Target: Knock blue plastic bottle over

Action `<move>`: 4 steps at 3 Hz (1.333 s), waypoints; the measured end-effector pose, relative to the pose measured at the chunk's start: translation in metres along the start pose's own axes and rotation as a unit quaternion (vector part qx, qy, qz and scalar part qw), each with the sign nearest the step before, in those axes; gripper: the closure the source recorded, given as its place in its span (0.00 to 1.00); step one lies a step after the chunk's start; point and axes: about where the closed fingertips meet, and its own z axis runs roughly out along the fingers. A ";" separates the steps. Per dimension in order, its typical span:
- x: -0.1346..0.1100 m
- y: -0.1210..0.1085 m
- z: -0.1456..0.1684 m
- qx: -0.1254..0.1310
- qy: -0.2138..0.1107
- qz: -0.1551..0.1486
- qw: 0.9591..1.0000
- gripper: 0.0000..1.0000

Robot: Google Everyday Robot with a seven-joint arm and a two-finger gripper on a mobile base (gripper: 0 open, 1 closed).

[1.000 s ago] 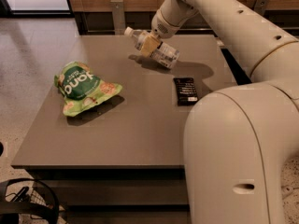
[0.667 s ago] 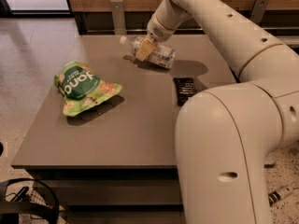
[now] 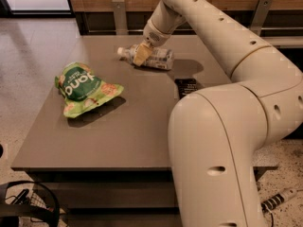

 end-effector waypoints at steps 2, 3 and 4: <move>0.000 0.001 0.003 -0.002 0.001 0.000 1.000 0.15; 0.000 0.001 0.003 -0.003 0.001 0.000 1.000 0.00; 0.000 0.001 0.003 -0.003 0.001 0.000 1.000 0.00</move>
Offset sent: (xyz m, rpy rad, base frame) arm 0.0000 0.0000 0.0007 0.0000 0.0000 0.0000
